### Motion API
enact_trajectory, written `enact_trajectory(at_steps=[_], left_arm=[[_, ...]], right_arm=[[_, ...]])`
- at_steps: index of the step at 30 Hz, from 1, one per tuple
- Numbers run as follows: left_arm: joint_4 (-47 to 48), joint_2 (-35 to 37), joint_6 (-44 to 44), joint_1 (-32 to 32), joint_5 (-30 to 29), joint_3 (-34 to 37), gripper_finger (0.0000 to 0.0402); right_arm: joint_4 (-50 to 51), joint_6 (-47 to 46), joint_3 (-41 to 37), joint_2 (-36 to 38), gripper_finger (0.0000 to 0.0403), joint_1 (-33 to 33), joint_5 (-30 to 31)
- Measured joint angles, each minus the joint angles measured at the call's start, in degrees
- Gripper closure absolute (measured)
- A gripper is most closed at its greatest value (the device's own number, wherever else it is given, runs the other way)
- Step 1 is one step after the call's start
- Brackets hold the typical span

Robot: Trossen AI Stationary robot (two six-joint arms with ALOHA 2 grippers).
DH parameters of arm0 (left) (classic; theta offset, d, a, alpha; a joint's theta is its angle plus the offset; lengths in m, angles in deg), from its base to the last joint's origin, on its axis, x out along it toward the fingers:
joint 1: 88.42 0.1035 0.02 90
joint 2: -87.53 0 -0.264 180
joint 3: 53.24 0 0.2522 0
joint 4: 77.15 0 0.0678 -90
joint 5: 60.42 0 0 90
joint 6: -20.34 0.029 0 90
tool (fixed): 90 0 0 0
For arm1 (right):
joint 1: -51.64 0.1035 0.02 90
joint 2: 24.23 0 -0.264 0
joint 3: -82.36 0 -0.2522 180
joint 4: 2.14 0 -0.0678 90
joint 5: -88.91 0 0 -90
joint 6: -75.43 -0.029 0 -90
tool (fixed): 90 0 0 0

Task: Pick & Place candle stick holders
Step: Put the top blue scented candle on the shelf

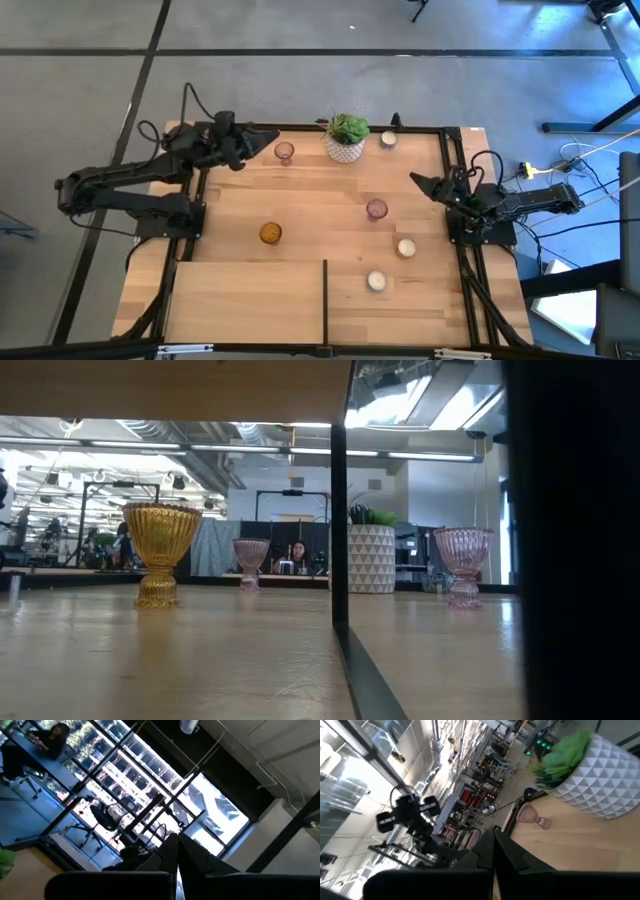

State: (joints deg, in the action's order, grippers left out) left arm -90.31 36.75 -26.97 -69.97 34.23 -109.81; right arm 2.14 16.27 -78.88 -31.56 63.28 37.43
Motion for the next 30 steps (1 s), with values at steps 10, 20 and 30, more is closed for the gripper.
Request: enact_trajectory(at_steps=[10, 20, 30], left_arm=[[-0.2, 1.0, -0.2, 0.3, 6.8, 0.0, 0.0398], [3.0, 1.2, 1.6, 0.0, 4.9, 0.0, 0.0398], [6.7, 1.1, 4.5, -5.5, -2.2, 0.0, 0.0398]], right_arm=[[-4.4, 7.5, 10.0, -6.3, 0.0320, 0.0, -4.1], [38.7, 9.6, 44.9, -29.5, 0.0172, -3.5, -3.0], [76.1, -2.6, 61.3, -50.1, 0.0150, -23.3, -19.9]])
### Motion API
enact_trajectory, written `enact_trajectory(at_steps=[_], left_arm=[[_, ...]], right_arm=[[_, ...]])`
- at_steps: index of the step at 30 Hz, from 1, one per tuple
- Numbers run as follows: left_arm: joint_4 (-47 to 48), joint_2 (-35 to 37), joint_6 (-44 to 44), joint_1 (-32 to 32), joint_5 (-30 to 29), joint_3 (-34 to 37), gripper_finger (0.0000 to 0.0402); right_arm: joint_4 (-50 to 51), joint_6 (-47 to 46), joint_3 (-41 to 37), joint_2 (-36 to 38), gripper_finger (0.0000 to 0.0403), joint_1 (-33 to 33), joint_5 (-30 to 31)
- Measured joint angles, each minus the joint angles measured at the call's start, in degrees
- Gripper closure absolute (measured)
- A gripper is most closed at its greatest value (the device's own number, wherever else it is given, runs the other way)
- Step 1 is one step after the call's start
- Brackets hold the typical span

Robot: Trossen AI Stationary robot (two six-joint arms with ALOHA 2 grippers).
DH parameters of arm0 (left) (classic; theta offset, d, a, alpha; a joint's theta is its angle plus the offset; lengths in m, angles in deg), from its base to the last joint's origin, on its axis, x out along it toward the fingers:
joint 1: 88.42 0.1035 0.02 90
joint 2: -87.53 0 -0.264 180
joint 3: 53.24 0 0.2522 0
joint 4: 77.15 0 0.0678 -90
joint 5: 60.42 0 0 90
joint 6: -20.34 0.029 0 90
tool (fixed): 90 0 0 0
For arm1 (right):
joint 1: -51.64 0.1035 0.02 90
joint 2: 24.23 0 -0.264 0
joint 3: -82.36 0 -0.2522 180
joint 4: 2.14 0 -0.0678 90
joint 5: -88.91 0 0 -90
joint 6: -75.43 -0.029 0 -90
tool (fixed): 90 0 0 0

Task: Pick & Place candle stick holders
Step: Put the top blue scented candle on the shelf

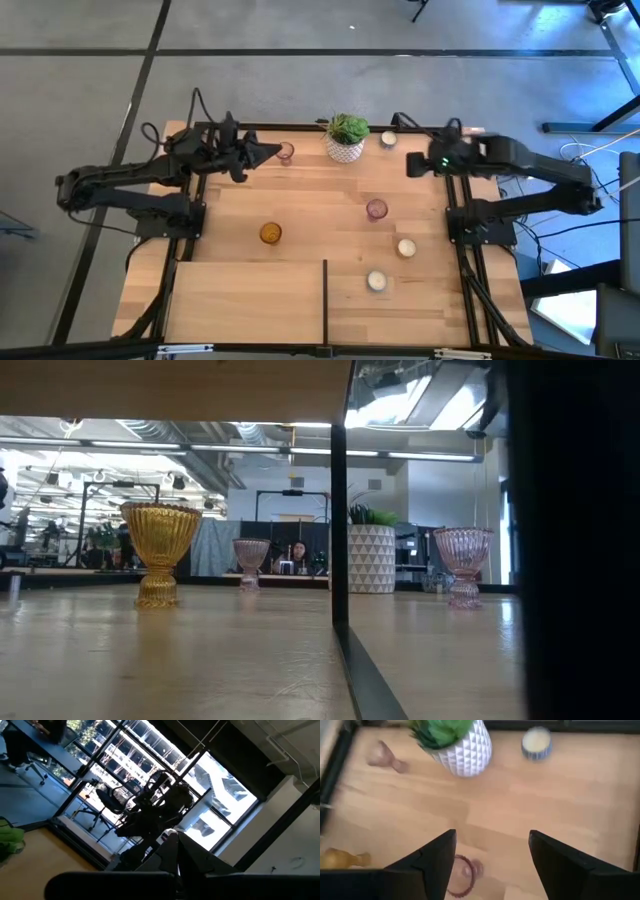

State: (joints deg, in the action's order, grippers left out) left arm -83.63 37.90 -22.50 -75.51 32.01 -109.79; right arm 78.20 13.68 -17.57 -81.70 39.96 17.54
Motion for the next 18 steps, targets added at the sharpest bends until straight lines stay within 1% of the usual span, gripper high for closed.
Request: enact_trajectory(at_steps=[8, 10, 14, 18], left_arm=[[1.3, 0.0, 1.6, -5.8, -6.6, 0.0, 0.0398], [1.3, 0.0, 1.6, -6.9, -7.9, 0.0, 0.0398], [1.3, 0.0, 1.6, -9.3, -10.2, 0.0, 0.0398], [1.3, 0.0, 2.2, -11.1, -11.9, 0.0, 0.0398]], right_arm=[[-8.3, 14.2, 0.0, -11.1, 0.0159, -18.3, -13.0], [-9.2, 16.9, 0.0, -13.8, 0.0160, -22.3, -15.3], [-9.1, 21.7, 0.0, -18.2, 0.0160, -28.6, -16.3], [-10.4, 23.5, 0.0, -21.2, 0.0160, -32.3, -16.3]])
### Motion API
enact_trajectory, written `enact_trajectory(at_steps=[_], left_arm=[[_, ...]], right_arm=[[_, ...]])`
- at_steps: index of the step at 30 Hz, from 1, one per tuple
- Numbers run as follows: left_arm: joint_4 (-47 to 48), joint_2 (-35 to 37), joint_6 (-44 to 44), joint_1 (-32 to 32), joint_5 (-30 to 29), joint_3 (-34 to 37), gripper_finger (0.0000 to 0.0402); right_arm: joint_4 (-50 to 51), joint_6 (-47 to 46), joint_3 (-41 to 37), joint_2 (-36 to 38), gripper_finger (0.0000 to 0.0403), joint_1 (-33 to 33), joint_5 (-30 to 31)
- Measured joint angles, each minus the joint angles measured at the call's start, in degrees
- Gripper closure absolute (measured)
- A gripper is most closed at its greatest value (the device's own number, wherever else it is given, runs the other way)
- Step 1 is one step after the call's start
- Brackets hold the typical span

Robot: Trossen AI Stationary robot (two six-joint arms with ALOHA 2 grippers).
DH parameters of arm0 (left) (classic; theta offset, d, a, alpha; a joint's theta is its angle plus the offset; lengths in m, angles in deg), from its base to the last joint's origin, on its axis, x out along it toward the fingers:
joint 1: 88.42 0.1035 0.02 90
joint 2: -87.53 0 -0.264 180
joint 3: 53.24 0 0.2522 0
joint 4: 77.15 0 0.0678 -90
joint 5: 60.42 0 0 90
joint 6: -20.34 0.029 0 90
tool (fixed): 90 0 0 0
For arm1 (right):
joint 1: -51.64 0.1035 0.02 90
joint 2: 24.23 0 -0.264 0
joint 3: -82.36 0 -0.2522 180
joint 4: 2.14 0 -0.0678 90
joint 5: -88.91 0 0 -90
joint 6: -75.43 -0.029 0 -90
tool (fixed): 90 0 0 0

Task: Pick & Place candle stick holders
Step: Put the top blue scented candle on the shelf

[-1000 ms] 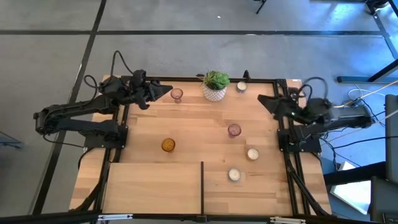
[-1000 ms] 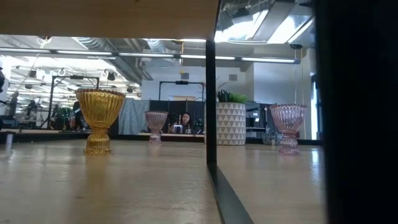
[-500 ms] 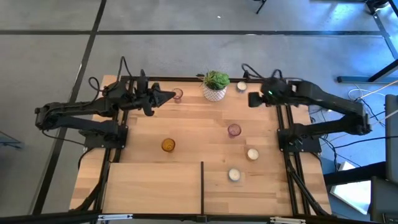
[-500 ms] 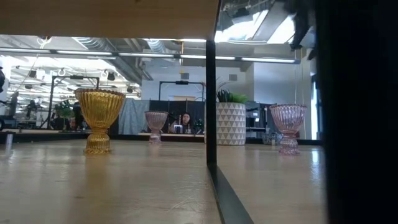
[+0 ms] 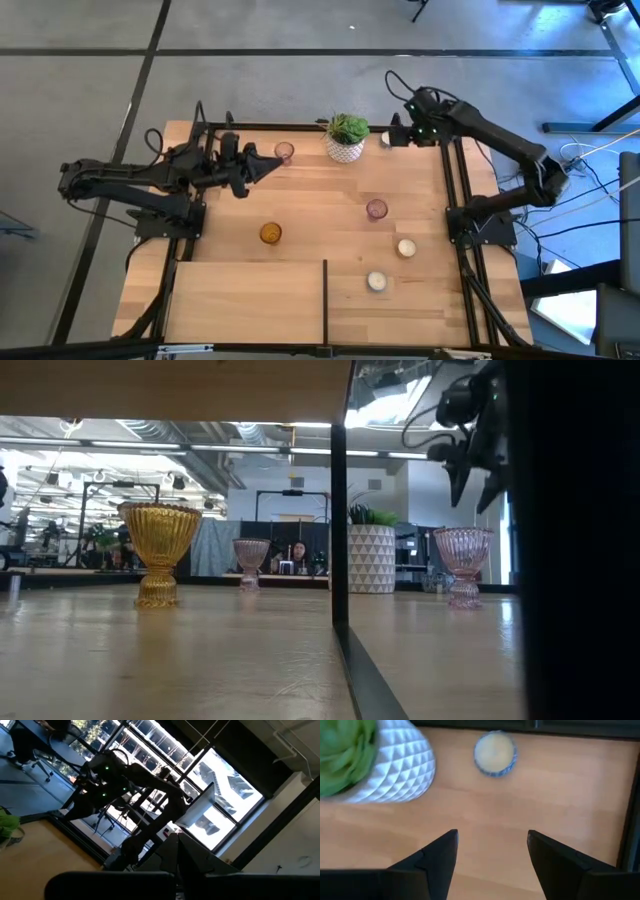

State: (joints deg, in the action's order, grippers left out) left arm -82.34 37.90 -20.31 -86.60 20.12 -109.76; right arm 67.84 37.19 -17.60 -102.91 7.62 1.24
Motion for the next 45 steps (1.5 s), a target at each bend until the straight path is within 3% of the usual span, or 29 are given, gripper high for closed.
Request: enact_trajectory(at_steps=[15, 25, 33, 41, 45], left_arm=[[3.0, 0.0, -0.1, 0.6, -3.0, 0.0, 0.0398], [4.6, 0.0, 0.8, 0.6, -4.6, 0.0, 0.0398], [4.6, 0.0, 6.3, 0.2, -5.8, 0.0, 0.0398], [5.6, 0.0, 7.4, -2.6, -9.4, 0.0, 0.0398], [6.0, 0.0, 7.3, -3.3, -10.3, 0.0, 0.0398]], right_arm=[[-8.3, -0.3, 0.0, -12.0, 0.0174, -3.3, 0.8], [-14.0, -17.5, 0.1, -13.9, 0.0207, -5.6, 1.0], [-10.2, -26.7, 7.4, -16.9, 0.0208, -10.4, 1.0], [-0.2, -25.6, 19.6, -24.6, 0.0208, -11.4, 0.5], [1.5, -26.9, 20.9, -25.8, 0.0208, -10.6, 1.1]])
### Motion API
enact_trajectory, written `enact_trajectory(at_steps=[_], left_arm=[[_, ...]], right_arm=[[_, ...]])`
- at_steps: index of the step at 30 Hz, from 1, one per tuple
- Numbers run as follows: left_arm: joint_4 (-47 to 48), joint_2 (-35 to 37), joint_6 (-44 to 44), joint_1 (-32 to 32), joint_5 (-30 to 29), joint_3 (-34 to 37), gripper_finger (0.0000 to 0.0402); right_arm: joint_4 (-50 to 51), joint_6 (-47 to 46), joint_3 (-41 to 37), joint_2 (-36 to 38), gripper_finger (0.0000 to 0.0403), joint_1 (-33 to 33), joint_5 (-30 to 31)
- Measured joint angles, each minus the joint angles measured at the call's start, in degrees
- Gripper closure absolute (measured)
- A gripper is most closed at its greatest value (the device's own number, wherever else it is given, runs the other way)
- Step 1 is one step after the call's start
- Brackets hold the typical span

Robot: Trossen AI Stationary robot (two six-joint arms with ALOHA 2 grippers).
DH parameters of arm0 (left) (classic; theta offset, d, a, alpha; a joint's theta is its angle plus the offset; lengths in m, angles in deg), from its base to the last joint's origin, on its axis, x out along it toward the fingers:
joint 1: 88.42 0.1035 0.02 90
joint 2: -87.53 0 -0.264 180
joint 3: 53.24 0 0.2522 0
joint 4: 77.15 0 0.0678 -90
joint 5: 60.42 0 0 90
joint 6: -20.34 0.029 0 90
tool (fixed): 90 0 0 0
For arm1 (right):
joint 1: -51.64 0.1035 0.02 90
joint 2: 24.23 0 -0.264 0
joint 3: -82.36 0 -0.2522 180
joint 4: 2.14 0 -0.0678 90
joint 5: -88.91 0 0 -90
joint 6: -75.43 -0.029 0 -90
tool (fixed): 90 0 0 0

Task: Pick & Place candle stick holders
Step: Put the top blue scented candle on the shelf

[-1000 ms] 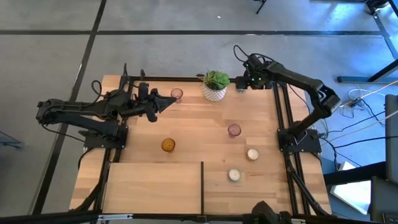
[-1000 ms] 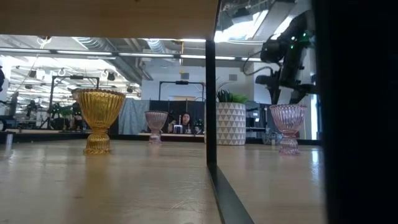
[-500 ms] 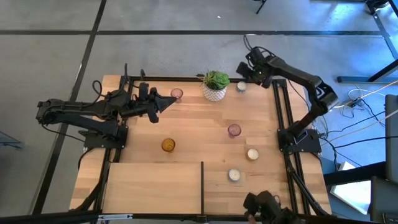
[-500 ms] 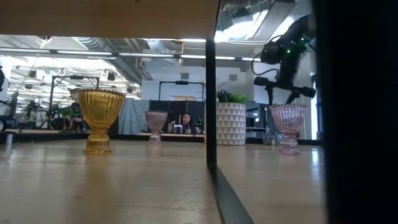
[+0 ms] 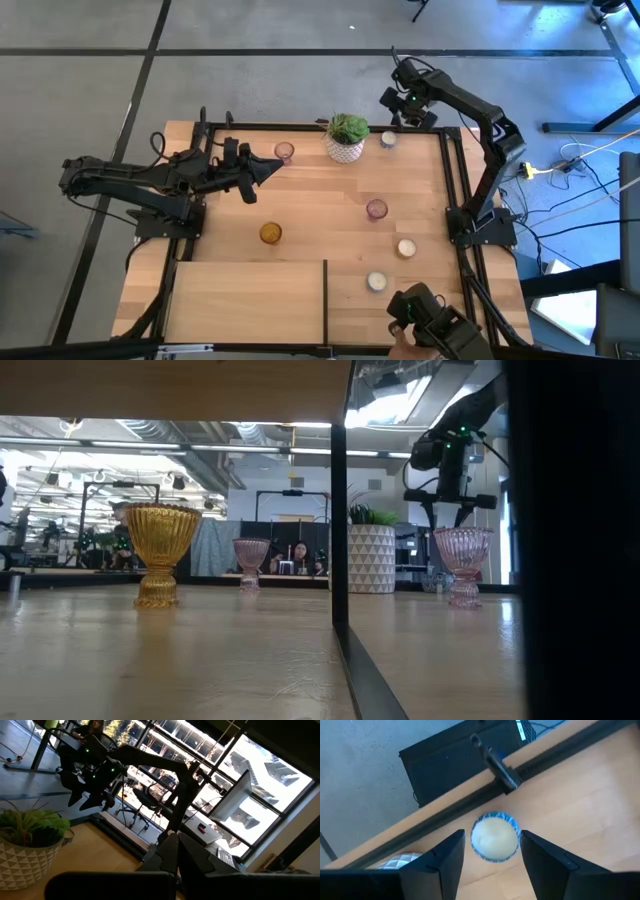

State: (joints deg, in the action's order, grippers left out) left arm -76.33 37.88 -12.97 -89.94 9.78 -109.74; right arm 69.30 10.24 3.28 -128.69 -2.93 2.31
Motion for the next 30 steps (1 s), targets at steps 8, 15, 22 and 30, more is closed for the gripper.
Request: enact_trajectory(at_steps=[8, 15, 22, 30], left_arm=[[0.0, 0.0, -0.4, 0.0, -0.1, 0.0, 0.0398], [0.1, 0.0, -0.9, 0.0, 0.0, 0.0, 0.0398], [1.0, 0.0, -1.2, 0.0, 0.1, 0.0, 0.0398], [1.2, 0.0, -1.5, 0.0, 0.1, 0.0, 0.0398]], right_arm=[[-1.8, -4.8, -5.2, 0.1, 0.0208, 0.3, -1.3], [-5.7, -4.1, -9.6, 0.1, 0.0208, 0.9, -3.9], [-3.3, -0.7, -9.7, 0.1, 0.0208, 1.4, -0.4], [-3.3, 0.9, -9.7, -1.6, 0.0208, 2.3, -1.0]])
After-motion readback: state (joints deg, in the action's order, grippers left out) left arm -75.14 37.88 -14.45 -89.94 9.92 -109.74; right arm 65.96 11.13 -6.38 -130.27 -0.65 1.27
